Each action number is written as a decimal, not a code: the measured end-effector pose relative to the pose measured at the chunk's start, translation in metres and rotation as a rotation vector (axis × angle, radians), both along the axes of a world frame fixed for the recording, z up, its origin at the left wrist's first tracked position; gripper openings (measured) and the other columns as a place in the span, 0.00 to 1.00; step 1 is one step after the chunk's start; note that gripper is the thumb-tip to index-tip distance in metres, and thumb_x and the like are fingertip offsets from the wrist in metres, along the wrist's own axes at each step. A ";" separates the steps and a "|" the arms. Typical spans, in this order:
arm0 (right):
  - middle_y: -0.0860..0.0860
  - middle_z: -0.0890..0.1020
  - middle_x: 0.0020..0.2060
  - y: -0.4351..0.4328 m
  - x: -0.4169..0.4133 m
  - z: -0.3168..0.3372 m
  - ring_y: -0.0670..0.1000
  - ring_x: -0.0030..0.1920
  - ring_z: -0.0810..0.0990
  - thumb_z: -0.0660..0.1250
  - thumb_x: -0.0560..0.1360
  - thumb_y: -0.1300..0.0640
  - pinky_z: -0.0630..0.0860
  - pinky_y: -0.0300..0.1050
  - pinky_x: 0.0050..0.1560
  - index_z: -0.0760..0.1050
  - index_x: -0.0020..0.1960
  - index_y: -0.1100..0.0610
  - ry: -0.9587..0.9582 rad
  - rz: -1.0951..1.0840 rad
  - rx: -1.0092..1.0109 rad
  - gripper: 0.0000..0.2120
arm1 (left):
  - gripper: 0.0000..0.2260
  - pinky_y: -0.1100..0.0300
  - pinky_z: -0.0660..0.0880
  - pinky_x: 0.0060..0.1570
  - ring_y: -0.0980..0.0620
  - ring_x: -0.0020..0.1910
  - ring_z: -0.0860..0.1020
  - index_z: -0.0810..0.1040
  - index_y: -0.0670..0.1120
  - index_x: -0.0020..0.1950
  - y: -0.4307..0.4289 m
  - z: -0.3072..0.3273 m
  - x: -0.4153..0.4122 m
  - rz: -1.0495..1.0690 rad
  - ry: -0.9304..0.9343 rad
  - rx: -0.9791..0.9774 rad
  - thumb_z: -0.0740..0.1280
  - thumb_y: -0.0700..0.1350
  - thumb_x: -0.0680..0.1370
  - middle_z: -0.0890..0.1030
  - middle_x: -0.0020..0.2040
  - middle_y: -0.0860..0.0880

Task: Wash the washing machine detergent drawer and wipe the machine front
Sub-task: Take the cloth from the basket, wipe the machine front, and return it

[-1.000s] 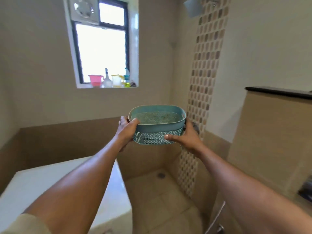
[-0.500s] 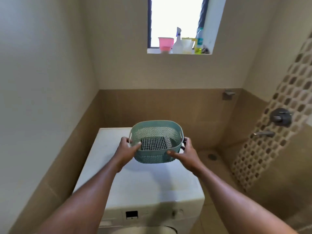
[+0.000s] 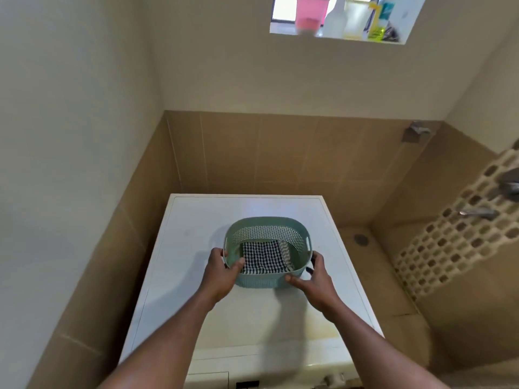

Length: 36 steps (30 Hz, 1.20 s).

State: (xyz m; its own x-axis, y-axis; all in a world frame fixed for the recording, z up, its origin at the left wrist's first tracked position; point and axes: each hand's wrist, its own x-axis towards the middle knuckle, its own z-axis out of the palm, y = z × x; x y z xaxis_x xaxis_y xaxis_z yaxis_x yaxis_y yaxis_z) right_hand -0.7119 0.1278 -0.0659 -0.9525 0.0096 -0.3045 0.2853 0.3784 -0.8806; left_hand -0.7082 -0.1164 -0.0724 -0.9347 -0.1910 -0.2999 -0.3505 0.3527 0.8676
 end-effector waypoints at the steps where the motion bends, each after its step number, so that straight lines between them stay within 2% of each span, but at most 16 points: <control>1: 0.50 0.71 0.72 -0.002 -0.004 0.001 0.55 0.72 0.69 0.80 0.68 0.54 0.71 0.60 0.70 0.59 0.74 0.50 -0.008 -0.006 0.009 0.42 | 0.17 0.47 0.77 0.58 0.46 0.58 0.77 0.66 0.47 0.61 -0.001 -0.001 -0.006 -0.001 0.004 -0.014 0.68 0.52 0.80 0.75 0.61 0.46; 4: 0.52 0.72 0.70 -0.002 -0.012 0.007 0.55 0.68 0.71 0.80 0.68 0.56 0.74 0.52 0.64 0.58 0.74 0.52 -0.046 0.035 0.086 0.43 | 0.19 0.51 0.76 0.55 0.46 0.56 0.74 0.66 0.42 0.64 -0.002 0.002 -0.019 -0.031 0.001 -0.171 0.68 0.50 0.80 0.72 0.63 0.43; 6: 0.53 0.71 0.67 -0.004 -0.014 0.013 0.54 0.64 0.73 0.77 0.69 0.62 0.75 0.44 0.58 0.58 0.74 0.55 -0.044 0.064 0.186 0.41 | 0.25 0.49 0.76 0.57 0.44 0.60 0.72 0.65 0.41 0.68 0.002 0.007 -0.023 -0.023 0.043 -0.392 0.67 0.54 0.78 0.68 0.66 0.43; 8: 0.54 0.69 0.66 -0.010 -0.015 0.021 0.57 0.65 0.71 0.71 0.68 0.67 0.74 0.47 0.61 0.61 0.73 0.57 0.112 0.061 0.414 0.37 | 0.25 0.48 0.76 0.57 0.44 0.62 0.71 0.67 0.42 0.69 0.007 0.013 -0.026 0.013 0.176 -0.596 0.65 0.56 0.78 0.70 0.65 0.44; 10: 0.54 0.69 0.65 -0.019 -0.021 0.024 0.58 0.66 0.69 0.68 0.66 0.69 0.70 0.51 0.66 0.64 0.71 0.59 0.365 0.097 0.703 0.34 | 0.20 0.50 0.77 0.54 0.44 0.58 0.73 0.73 0.42 0.64 0.012 0.017 -0.034 -0.030 0.357 -0.749 0.66 0.53 0.77 0.75 0.60 0.44; 12: 0.57 0.69 0.68 -0.031 -0.031 0.029 0.60 0.70 0.67 0.67 0.69 0.69 0.66 0.54 0.71 0.68 0.71 0.60 0.512 0.158 0.807 0.31 | 0.13 0.51 0.77 0.52 0.43 0.54 0.75 0.77 0.42 0.57 0.020 0.021 -0.046 -0.143 0.485 -0.840 0.67 0.47 0.76 0.78 0.54 0.44; 14: 0.59 0.71 0.70 -0.048 -0.043 0.037 0.60 0.72 0.65 0.65 0.70 0.69 0.63 0.55 0.74 0.73 0.67 0.60 0.574 0.262 0.835 0.25 | 0.11 0.51 0.75 0.56 0.43 0.55 0.76 0.78 0.42 0.56 0.030 0.027 -0.055 -0.262 0.477 -0.856 0.66 0.44 0.76 0.79 0.54 0.43; 17: 0.57 0.71 0.70 -0.066 -0.062 0.040 0.58 0.73 0.65 0.65 0.73 0.65 0.64 0.53 0.72 0.76 0.64 0.59 0.472 0.442 0.906 0.19 | 0.12 0.51 0.73 0.61 0.43 0.62 0.73 0.77 0.42 0.61 0.043 0.028 -0.067 -0.366 0.281 -0.831 0.62 0.42 0.78 0.77 0.60 0.43; 19: 0.56 0.75 0.64 -0.072 -0.075 0.031 0.58 0.67 0.71 0.66 0.73 0.64 0.72 0.53 0.64 0.77 0.62 0.57 0.337 0.507 0.898 0.17 | 0.13 0.48 0.75 0.60 0.41 0.64 0.73 0.76 0.41 0.62 0.049 0.028 -0.074 -0.385 0.121 -0.827 0.62 0.39 0.79 0.75 0.63 0.41; 21: 0.55 0.78 0.55 -0.075 -0.086 0.018 0.58 0.57 0.77 0.68 0.72 0.62 0.78 0.52 0.55 0.78 0.59 0.55 0.211 0.565 0.903 0.16 | 0.13 0.47 0.78 0.57 0.39 0.61 0.77 0.76 0.40 0.62 0.051 0.024 -0.081 -0.381 -0.041 -0.802 0.63 0.38 0.78 0.75 0.62 0.39; 24: 0.56 0.82 0.51 -0.078 -0.096 0.000 0.57 0.50 0.81 0.67 0.73 0.60 0.80 0.49 0.52 0.81 0.56 0.58 -0.001 0.657 0.936 0.12 | 0.15 0.49 0.82 0.52 0.39 0.54 0.81 0.78 0.37 0.61 0.052 0.014 -0.090 -0.320 -0.210 -0.680 0.65 0.38 0.75 0.78 0.60 0.37; 26: 0.55 0.83 0.50 -0.078 -0.101 -0.012 0.57 0.49 0.82 0.67 0.74 0.58 0.81 0.50 0.52 0.82 0.55 0.56 -0.097 0.703 0.934 0.11 | 0.14 0.52 0.82 0.50 0.40 0.55 0.82 0.78 0.37 0.61 0.056 0.007 -0.093 -0.270 -0.258 -0.619 0.65 0.37 0.77 0.80 0.60 0.38; 29: 0.54 0.84 0.49 -0.077 -0.107 -0.021 0.57 0.48 0.82 0.65 0.75 0.56 0.81 0.50 0.52 0.82 0.54 0.54 -0.141 0.743 0.927 0.11 | 0.10 0.54 0.80 0.48 0.41 0.54 0.82 0.80 0.36 0.58 0.063 0.001 -0.097 -0.160 -0.303 -0.531 0.62 0.35 0.79 0.82 0.56 0.40; 31: 0.55 0.83 0.50 -0.078 -0.105 -0.014 0.57 0.48 0.82 0.63 0.76 0.57 0.80 0.48 0.51 0.81 0.56 0.56 -0.158 0.752 0.935 0.12 | 0.07 0.55 0.79 0.41 0.43 0.48 0.82 0.80 0.36 0.53 0.065 0.001 -0.100 -0.047 -0.334 -0.441 0.63 0.35 0.79 0.82 0.48 0.42; 33: 0.56 0.83 0.52 -0.077 -0.104 -0.009 0.58 0.50 0.81 0.61 0.77 0.60 0.79 0.48 0.50 0.80 0.59 0.57 -0.153 0.733 0.924 0.14 | 0.04 0.56 0.77 0.32 0.46 0.37 0.80 0.78 0.37 0.47 0.064 0.002 -0.102 0.057 -0.350 -0.287 0.65 0.36 0.78 0.79 0.39 0.45; 36: 0.58 0.83 0.53 -0.073 -0.098 0.005 0.59 0.51 0.81 0.61 0.76 0.64 0.79 0.50 0.49 0.77 0.64 0.58 -0.131 0.635 0.867 0.18 | 0.04 0.51 0.83 0.41 0.46 0.37 0.80 0.76 0.40 0.44 0.066 0.011 -0.102 0.160 -0.306 0.000 0.69 0.39 0.75 0.80 0.38 0.44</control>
